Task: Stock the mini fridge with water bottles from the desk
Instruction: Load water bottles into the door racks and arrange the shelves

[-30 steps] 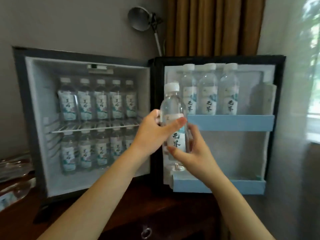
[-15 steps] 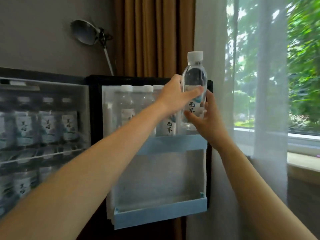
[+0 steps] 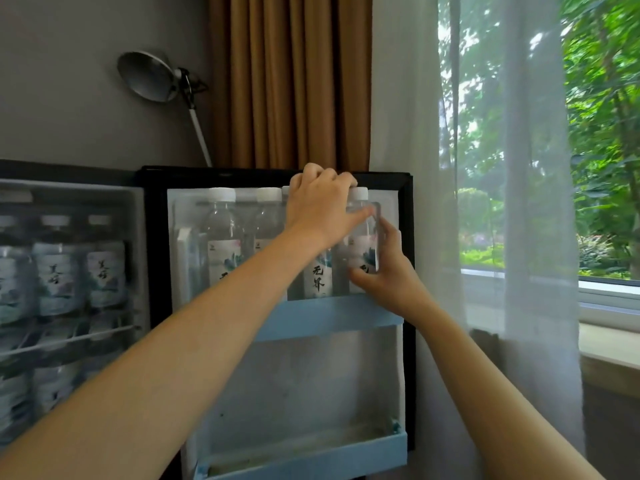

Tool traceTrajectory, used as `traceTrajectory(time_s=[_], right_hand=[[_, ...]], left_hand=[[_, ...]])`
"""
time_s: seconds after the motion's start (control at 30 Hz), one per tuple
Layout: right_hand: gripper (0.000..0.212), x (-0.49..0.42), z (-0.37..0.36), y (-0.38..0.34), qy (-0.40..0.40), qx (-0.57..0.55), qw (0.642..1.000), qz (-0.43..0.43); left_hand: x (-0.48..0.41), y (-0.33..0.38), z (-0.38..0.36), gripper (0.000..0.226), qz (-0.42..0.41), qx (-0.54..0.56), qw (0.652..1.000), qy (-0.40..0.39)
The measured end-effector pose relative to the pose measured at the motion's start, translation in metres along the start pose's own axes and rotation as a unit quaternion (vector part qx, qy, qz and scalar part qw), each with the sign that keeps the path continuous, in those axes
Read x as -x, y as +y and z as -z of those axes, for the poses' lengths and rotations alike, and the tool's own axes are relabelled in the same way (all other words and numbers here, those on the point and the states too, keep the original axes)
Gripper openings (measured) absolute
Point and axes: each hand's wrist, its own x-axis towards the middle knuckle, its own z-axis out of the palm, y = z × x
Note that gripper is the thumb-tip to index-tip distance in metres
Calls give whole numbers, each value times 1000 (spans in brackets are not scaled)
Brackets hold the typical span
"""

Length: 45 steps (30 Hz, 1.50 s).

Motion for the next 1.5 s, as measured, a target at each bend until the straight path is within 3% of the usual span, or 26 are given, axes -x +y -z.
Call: traceTrajectory(time_s=[0.13, 0.37, 0.57, 0.63, 0.77, 0.93, 1.23, 1.37, 1.5], right_hand=[[82, 3, 1, -5, 9, 45, 999, -14], [70, 20, -11, -7, 94, 94, 991, 11], [46, 47, -44, 7, 305, 141, 939, 77], [41, 55, -58, 10, 330, 160, 923, 114], [31, 69, -90, 4, 292, 171, 922, 187], [24, 83, -142, -10, 240, 142, 931, 236], [22, 106, -256, -65, 134, 59, 947, 285], [22, 121, -316, -99, 75, 16, 949, 304], [25, 149, -385, -133, -31, -45, 954, 294]], left_hand=[[3, -7, -3, 49, 19, 20, 1000, -15], [14, -10, 2, 46, -9, 1, 1000, -20], [35, -20, 15, 48, -57, -17, 998, -17], [51, -28, 19, 43, -80, -7, 997, 23], [92, -59, 26, 24, -127, 9, 985, 117], [158, -105, 36, 16, -88, 6, 988, 124], [282, -216, 94, 30, 127, -54, 990, 42], [339, -260, 131, 31, 225, -84, 970, 41], [404, -294, 172, 17, 306, -154, 939, 13]])
